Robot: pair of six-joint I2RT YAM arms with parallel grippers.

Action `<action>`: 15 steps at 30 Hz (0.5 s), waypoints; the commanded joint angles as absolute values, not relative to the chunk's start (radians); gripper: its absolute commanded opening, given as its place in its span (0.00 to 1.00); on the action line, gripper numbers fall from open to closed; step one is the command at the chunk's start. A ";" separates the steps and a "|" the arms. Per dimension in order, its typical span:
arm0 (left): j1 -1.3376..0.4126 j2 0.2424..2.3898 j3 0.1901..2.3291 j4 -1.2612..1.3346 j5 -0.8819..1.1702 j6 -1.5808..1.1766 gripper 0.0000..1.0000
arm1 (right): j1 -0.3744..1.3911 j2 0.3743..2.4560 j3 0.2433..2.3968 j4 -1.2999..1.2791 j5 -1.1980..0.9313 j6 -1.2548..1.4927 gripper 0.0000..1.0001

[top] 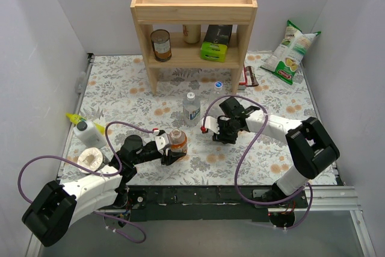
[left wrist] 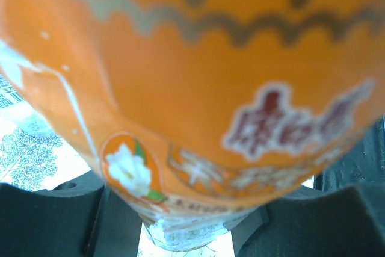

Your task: Screw on the bottle caps

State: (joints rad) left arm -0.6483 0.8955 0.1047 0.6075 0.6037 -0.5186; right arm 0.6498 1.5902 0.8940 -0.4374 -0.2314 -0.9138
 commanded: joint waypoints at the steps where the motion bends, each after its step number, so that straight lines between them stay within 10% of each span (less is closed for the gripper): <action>1: -0.646 0.900 0.097 0.634 0.618 -0.522 0.00 | 0.647 1.615 0.926 -0.419 -0.268 -0.927 0.50; 15: -0.643 0.894 0.097 0.630 0.617 -0.531 0.00 | 0.647 1.513 1.017 -0.677 -0.334 -0.934 0.21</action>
State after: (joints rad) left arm -0.6476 0.9020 0.1043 0.6109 0.6064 -0.5262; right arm 0.6479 1.6066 0.9260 -0.4915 -0.2665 -0.9390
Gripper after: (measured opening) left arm 0.460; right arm 0.386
